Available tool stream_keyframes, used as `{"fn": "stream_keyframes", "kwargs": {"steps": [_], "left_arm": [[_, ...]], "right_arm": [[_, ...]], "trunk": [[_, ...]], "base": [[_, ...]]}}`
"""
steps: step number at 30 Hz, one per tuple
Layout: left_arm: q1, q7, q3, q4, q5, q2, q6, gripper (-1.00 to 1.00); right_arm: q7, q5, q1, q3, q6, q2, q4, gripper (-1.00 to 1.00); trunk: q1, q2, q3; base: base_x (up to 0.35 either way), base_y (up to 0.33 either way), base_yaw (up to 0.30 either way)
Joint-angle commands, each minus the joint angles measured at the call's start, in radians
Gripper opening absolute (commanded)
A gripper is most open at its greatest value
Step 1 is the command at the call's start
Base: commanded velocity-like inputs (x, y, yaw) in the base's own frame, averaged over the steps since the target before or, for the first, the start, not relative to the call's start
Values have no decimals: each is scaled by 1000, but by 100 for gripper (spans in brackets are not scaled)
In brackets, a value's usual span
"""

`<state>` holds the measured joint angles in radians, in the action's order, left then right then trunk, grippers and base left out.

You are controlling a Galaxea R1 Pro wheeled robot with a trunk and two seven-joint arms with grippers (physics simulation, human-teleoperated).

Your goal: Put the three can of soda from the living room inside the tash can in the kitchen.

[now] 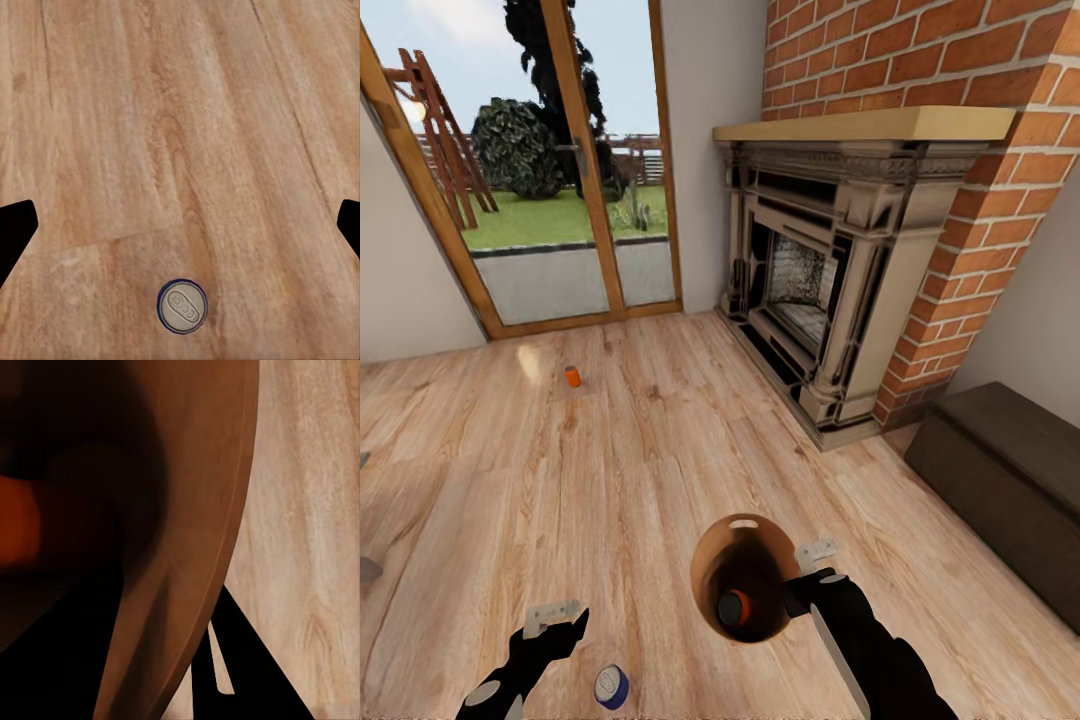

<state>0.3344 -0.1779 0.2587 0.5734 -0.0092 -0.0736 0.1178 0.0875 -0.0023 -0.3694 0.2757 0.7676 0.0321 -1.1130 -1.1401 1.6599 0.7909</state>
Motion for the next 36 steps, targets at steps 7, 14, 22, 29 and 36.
{"fn": "stream_keyframes", "kwargs": {"steps": [7, 14, 22, 29, 36], "left_arm": [[0, -1, -2, -2, 0, 0, -2, 100], [0, -2, -2, -1, 0, 0, -3, 100], [0, -2, -2, -1, 0, 0, -2, 100], [0, -2, -3, -1, 0, 0, -3, 100], [0, -2, -2, -1, 0, 0, -2, 100]], "right_arm": [[0, -5, -1, 0, -1, 0, -1, -100], [0, -5, -1, 0, -1, 0, -1, -100], [0, -5, -1, 0, -1, 0, -1, -100], [0, -5, 0, 0, -1, 0, -1, -100], [0, -5, -1, 0, -1, 0, -1, -100]], "trunk": [[0, 0, 11], [0, 0, 21], [-4, 7, 36], [-31, 56, 69], [-46, 84, 92]], "base": [[0, 0, 0], [0, 0, 0], [0, 0, 0], [0, 0, 0], [0, 0, 0]]}}
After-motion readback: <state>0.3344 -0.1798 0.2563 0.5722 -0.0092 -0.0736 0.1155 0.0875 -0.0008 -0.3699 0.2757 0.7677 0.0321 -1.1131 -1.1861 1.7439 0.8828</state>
